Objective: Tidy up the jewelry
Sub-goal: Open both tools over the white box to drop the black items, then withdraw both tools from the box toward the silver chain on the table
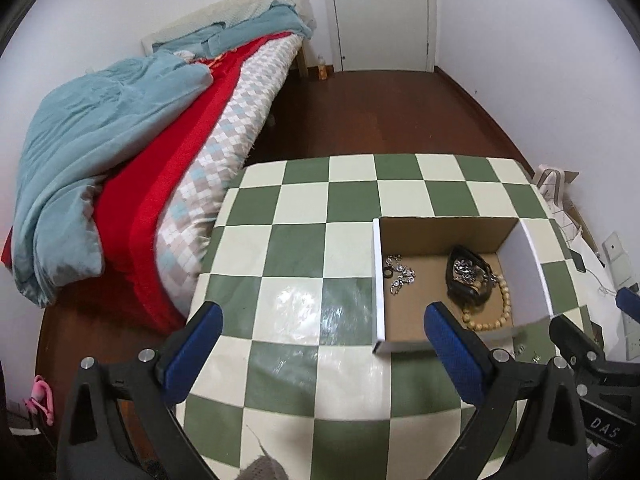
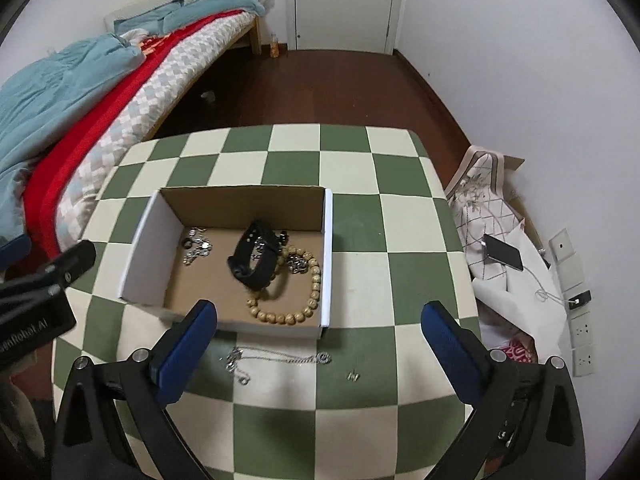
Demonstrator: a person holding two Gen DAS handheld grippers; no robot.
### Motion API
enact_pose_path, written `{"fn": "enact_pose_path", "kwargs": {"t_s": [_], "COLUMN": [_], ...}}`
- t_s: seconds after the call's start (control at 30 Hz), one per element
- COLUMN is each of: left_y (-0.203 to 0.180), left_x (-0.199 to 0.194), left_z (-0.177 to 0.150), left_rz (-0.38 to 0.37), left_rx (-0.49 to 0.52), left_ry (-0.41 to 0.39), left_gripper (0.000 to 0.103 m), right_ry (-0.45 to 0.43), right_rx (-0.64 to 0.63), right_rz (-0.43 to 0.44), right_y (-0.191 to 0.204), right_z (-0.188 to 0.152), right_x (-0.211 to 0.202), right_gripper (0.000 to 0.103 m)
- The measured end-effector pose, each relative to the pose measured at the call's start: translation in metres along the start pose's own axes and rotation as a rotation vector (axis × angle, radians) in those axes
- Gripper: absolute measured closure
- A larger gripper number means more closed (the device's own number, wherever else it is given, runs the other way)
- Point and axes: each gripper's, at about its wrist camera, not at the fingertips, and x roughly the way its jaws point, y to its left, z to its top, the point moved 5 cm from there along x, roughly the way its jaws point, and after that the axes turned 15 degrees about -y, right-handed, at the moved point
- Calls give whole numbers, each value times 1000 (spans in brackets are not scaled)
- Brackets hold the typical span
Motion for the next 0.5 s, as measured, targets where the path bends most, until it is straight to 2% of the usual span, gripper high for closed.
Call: {"fn": "enact_pose_path", "kwargs": {"t_s": [0.33,0.5], "left_y": [7,10], "left_x": [-62,-80], "left_z": [5,5], "left_rz": [-8,12], "left_rx": [-11,-14], "left_ry": [-103,-140], "left_gripper": [0,0], "right_ry": [-97,-150], "right_rx": [-1,-2], "right_rz": [-20,-24], "right_y": [4,6], "right_z": [2,3], "right_x": [-63,-93], "right_gripper": [0,0]}}
